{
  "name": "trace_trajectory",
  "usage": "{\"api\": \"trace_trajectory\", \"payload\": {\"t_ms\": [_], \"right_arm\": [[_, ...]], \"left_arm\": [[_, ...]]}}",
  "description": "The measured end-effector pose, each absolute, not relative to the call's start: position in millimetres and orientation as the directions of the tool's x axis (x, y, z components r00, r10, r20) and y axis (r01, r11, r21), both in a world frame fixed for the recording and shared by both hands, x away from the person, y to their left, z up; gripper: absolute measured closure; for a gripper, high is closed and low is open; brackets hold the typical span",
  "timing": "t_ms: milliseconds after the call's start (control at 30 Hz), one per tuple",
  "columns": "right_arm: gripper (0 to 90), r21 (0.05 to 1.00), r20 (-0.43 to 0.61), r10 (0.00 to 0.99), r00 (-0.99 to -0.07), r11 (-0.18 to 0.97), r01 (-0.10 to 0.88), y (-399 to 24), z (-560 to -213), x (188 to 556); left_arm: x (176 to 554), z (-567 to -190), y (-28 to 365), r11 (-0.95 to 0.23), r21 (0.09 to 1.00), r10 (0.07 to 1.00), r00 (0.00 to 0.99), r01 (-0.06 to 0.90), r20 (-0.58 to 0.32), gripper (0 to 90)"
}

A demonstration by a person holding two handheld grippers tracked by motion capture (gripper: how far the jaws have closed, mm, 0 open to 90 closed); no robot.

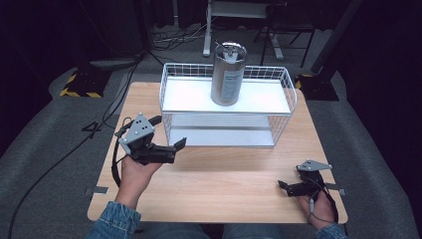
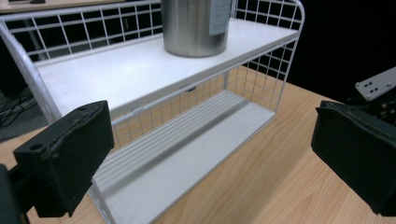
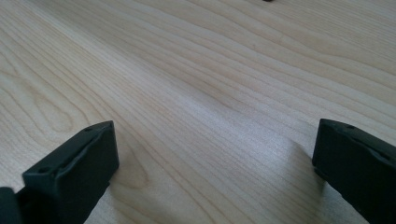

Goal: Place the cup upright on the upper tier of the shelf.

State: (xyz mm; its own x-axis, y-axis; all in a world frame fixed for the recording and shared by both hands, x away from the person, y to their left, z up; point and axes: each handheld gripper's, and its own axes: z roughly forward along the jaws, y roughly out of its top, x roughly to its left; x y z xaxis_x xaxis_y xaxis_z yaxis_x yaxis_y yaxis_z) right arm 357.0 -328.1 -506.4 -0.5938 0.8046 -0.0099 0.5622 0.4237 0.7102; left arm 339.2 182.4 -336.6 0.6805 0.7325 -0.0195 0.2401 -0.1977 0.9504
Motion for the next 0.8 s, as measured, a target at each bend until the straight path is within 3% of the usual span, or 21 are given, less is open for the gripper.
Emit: {"api": "trace_trajectory", "payload": {"t_ms": [800], "right_arm": [[0.4, 0.711, -0.009, 0.806, -0.592, 0.421, 0.563, -328, -506, 357]], "left_arm": [[337, -424, 198, -0.282, 0.883, 0.778, 0.628, 0.375, -0.018, 0.0]]}}
